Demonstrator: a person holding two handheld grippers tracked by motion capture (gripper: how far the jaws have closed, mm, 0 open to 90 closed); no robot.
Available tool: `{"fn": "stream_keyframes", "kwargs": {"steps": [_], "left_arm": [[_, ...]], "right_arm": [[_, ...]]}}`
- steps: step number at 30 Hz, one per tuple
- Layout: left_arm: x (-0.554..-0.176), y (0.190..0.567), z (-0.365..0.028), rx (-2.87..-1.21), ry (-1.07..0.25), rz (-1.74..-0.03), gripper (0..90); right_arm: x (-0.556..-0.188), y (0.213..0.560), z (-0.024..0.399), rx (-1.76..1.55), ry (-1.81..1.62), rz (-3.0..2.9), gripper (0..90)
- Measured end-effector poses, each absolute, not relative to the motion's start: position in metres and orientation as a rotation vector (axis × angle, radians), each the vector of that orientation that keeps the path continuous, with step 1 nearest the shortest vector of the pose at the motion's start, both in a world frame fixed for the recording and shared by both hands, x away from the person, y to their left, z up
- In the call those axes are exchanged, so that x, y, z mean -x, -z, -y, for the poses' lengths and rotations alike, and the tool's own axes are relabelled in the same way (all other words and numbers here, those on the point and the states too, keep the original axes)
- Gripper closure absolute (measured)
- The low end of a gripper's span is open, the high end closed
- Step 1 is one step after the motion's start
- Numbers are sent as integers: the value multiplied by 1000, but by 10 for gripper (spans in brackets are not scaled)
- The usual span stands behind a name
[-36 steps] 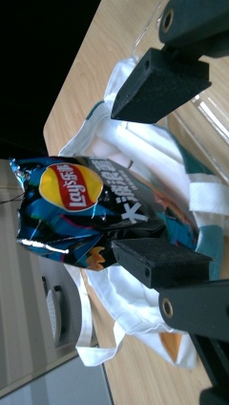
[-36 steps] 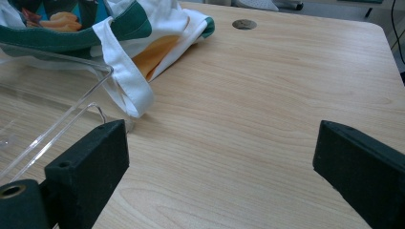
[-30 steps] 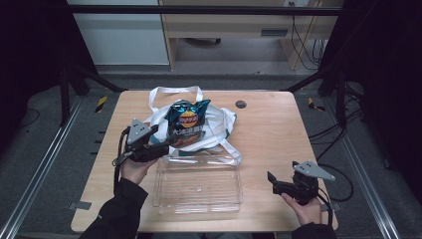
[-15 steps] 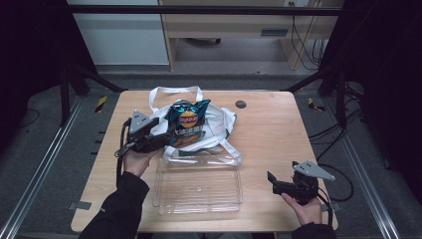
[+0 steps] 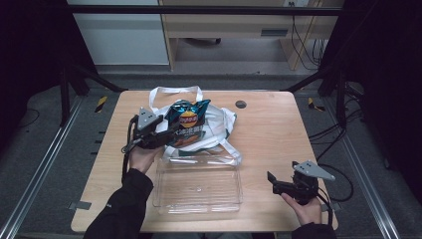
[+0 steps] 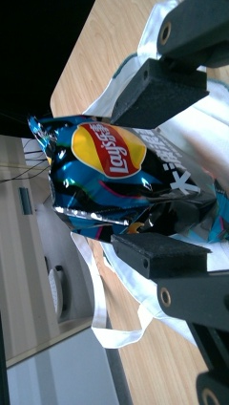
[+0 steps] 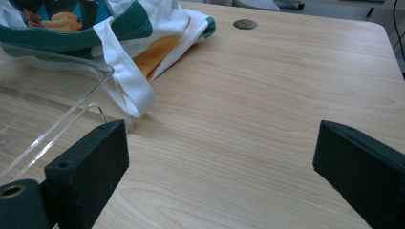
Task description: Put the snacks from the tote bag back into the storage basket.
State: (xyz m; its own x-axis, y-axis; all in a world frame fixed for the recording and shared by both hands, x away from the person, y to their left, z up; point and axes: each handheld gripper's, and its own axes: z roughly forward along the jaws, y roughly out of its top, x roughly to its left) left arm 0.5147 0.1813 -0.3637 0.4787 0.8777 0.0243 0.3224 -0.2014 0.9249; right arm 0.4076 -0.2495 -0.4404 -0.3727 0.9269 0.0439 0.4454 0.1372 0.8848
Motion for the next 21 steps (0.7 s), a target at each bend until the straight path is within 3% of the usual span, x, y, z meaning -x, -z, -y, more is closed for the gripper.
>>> {"fn": "stream_keyframes", "kwargs": {"steps": [21], "left_arm": [[-533, 377, -182, -1764, -691, -1075, 549]], "right_arm": [[-408, 441, 250, -1309, -1179, -1890, 53]]}}
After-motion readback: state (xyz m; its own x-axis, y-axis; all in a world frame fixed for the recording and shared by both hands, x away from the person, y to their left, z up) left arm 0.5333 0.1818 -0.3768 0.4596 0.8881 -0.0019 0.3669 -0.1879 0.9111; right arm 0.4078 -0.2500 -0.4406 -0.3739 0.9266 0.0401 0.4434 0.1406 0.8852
